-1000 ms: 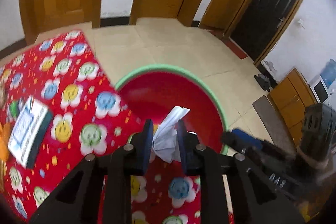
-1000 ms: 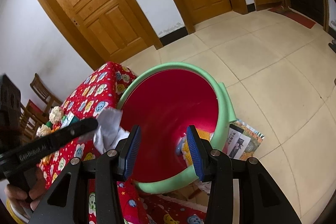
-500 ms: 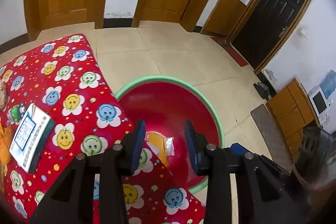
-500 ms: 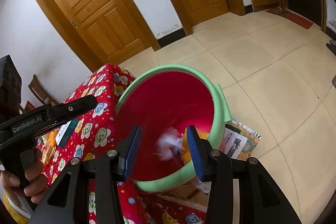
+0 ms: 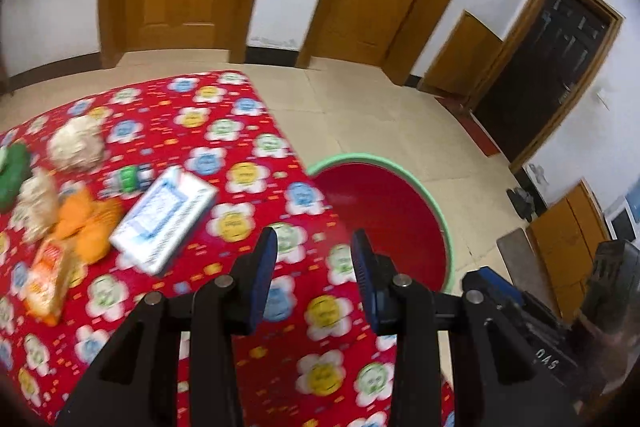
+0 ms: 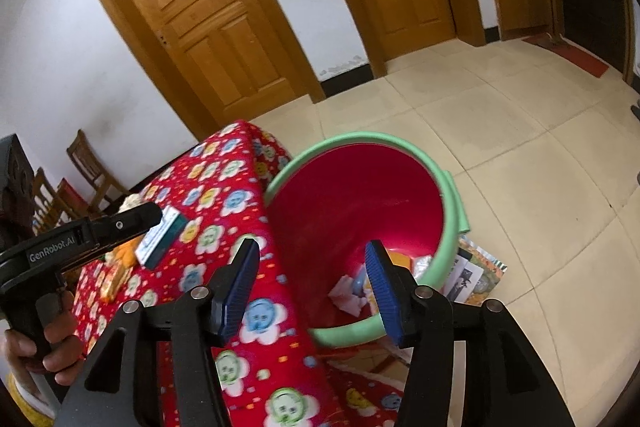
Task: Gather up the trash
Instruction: 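Grasp the orange snack bag with the left tool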
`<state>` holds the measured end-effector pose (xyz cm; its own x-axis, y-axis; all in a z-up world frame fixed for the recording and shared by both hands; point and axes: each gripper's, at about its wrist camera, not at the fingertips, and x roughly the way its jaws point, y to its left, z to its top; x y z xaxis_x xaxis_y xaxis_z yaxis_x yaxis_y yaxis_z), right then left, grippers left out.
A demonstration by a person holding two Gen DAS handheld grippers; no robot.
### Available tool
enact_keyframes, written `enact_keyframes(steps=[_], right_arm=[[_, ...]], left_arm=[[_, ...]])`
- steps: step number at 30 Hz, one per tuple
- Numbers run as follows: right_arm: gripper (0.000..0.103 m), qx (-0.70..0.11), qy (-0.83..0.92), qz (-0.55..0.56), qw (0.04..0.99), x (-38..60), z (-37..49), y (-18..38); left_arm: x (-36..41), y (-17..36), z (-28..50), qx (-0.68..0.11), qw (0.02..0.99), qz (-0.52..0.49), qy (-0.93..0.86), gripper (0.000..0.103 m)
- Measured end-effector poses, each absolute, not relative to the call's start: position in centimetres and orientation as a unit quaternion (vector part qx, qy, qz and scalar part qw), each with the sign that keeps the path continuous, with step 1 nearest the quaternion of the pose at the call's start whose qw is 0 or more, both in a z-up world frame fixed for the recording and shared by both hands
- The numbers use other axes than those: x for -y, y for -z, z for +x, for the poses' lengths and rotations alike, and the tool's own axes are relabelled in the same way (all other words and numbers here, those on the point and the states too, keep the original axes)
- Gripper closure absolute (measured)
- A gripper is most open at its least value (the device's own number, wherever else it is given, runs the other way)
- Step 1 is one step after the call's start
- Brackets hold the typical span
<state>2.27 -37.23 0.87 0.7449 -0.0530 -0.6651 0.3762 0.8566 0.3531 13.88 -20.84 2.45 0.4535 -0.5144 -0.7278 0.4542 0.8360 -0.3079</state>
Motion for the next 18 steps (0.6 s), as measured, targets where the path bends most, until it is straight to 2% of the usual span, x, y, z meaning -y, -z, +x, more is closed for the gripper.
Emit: enact_keyframes(steps=[15,18], right_arm=[[0.039,-0.353,0.088,0.211,0.908,31.7,3.5,-2.1],[0.039,-0.358,0.084,0.207,0.906,30.8,4.0,-2.0]], left_arm=[[7.8,-1.7,15.5,-0.438,0.882,-0.058,0.162,0.065],[5.9,-0.9,16.1,-0.444,0.883,-0.060,0.140,0.061]])
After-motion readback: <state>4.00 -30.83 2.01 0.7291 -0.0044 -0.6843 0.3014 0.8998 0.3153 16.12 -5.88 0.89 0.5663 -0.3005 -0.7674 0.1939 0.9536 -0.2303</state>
